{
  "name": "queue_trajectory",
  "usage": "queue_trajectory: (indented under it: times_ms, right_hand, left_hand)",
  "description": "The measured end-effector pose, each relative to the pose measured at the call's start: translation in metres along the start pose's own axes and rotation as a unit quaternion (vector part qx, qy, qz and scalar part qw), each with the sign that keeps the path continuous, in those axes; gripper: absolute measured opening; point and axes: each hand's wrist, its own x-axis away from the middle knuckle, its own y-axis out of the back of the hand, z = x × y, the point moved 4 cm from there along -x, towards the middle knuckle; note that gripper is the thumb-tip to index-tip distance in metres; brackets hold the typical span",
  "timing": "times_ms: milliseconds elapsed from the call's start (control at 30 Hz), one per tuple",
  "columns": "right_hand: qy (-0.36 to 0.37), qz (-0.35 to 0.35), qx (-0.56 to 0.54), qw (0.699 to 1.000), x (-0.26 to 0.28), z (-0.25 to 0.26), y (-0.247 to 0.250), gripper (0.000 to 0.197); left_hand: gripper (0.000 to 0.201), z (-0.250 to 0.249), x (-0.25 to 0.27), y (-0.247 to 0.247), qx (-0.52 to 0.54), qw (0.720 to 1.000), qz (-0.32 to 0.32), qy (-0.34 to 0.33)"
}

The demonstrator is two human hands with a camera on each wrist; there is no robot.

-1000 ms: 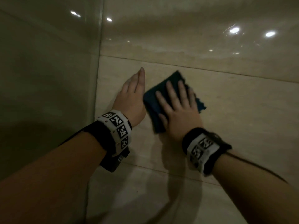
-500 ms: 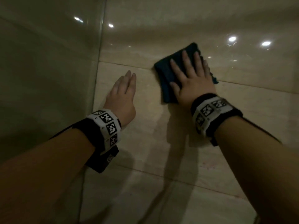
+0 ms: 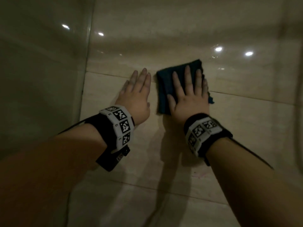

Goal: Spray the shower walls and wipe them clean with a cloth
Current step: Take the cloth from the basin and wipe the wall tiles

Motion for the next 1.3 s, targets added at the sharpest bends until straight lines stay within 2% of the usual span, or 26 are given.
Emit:
queue_trajectory:
  times_ms: [167,367,567,767,1067,1300]
  right_hand:
    - [0.008,0.021,0.002,1.0,0.006,-0.014,-0.003,0.063]
    - [-0.047,0.003,-0.005,0.999,-0.041,-0.045,0.035,0.061]
    - [-0.062,-0.027,-0.021,0.997,-0.062,-0.056,0.051,0.063]
    - [-0.074,-0.014,-0.034,0.997,-0.045,-0.052,0.039,0.065]
    - [-0.084,0.039,-0.045,0.995,0.041,-0.032,-0.016,0.065]
    - [-0.089,0.084,-0.022,0.992,0.03,-0.032,-0.004,0.067]
  left_hand:
    - [0.082,-0.007,-0.013,0.003,-0.015,1.0,0.022,0.003]
    - [0.111,-0.011,-0.022,0.003,-0.06,0.998,0.036,0.005]
    - [0.114,-0.007,-0.022,-0.001,-0.083,0.996,0.024,-0.005]
    - [0.116,-0.004,-0.02,-0.003,-0.086,0.996,0.015,-0.014]
    - [0.109,-0.007,-0.009,-0.009,-0.078,0.997,0.018,-0.01]
    - [0.097,0.007,0.01,-0.018,-0.051,0.999,0.019,-0.006]
